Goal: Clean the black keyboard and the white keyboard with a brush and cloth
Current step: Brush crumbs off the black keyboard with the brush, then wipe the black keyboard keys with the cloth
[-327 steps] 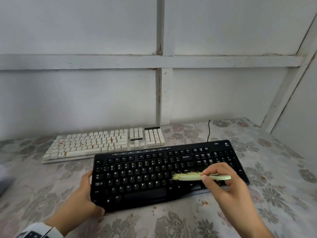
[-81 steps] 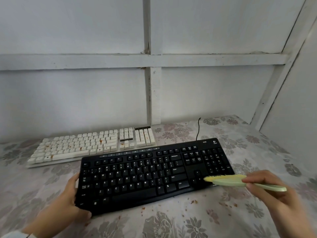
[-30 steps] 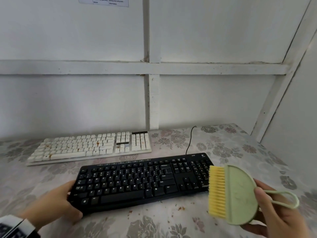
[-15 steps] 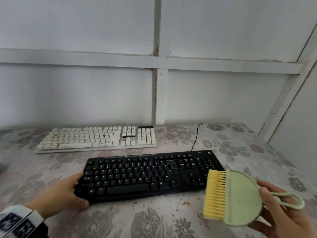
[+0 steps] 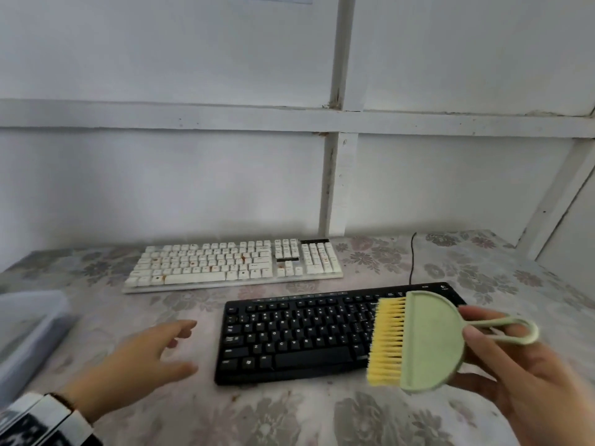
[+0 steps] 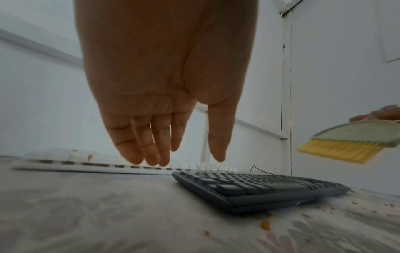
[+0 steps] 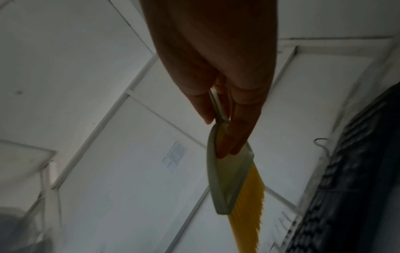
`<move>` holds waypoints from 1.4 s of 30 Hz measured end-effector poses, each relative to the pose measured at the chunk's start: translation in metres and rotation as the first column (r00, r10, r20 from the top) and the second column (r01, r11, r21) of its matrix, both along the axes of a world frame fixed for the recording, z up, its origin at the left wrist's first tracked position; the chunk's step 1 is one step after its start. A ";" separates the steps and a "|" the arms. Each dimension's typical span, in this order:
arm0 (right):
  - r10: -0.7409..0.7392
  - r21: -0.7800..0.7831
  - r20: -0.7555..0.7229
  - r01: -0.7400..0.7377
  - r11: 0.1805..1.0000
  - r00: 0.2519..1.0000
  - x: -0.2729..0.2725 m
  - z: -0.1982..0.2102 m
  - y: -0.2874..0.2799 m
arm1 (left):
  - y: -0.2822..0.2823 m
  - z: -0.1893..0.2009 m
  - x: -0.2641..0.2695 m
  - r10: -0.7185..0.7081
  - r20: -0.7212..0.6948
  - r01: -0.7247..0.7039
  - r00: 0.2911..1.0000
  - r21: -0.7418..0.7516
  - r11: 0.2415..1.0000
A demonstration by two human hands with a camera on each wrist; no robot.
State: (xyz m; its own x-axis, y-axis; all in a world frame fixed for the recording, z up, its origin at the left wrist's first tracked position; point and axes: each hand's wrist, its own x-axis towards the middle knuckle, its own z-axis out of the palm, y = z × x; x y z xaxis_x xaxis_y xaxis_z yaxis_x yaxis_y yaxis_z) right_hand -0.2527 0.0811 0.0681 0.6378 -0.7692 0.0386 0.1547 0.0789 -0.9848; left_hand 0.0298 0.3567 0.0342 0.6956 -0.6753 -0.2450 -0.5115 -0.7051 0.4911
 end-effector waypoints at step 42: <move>0.491 -0.817 -0.466 -0.571 0.081 0.736 0.353 0.051 0.291 | 0.258 0.001 0.143 0.394 -0.131 -0.406 0.910 -0.479 0.778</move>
